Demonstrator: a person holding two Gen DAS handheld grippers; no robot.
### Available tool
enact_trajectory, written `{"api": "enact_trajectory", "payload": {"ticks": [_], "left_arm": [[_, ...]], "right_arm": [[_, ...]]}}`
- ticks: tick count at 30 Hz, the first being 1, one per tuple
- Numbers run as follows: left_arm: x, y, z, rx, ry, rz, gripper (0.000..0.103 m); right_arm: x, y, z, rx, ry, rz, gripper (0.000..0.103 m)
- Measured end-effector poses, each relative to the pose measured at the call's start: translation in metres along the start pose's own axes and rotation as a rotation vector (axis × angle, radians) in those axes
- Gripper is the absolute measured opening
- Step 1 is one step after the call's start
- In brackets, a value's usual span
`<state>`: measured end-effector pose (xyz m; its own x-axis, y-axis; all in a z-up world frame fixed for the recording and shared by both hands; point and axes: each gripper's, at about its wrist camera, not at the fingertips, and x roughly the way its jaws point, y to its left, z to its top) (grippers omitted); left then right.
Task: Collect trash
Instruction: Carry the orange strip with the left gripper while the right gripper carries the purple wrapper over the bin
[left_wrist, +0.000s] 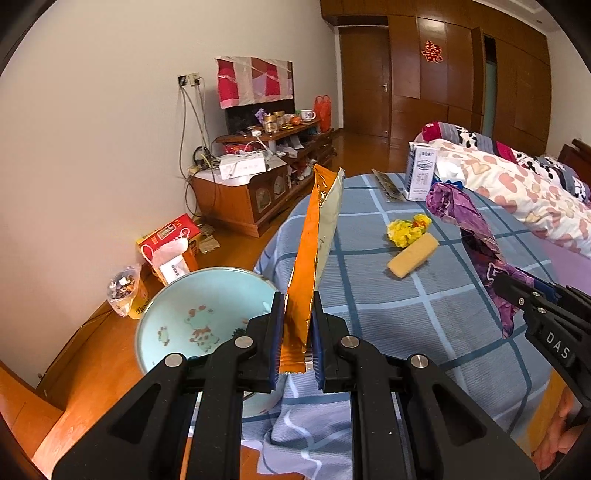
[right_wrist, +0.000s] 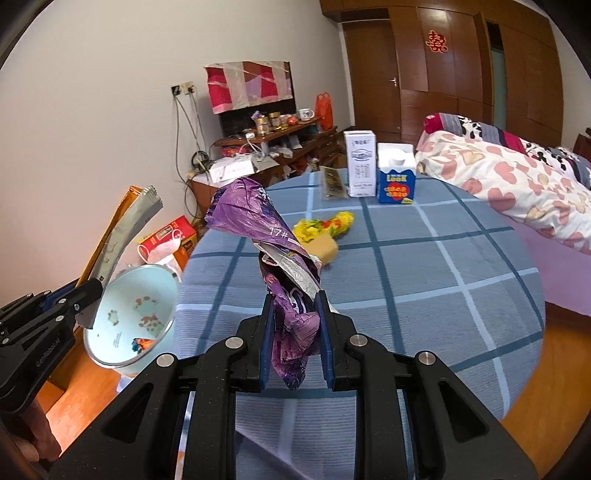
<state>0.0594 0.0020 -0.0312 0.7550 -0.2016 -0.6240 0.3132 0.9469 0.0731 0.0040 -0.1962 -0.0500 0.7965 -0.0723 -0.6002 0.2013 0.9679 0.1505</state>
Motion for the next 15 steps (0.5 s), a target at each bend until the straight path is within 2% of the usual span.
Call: {"api": "enact_trajectory", "payload": {"ticks": [15], "left_arm": [[-0.009, 0.031, -0.007, -0.048, -0.010, 0.036, 0.014]], "right_arm": [[0.002, 0.048, 0.003, -0.076, 0.007, 0.065, 0.022]]}}
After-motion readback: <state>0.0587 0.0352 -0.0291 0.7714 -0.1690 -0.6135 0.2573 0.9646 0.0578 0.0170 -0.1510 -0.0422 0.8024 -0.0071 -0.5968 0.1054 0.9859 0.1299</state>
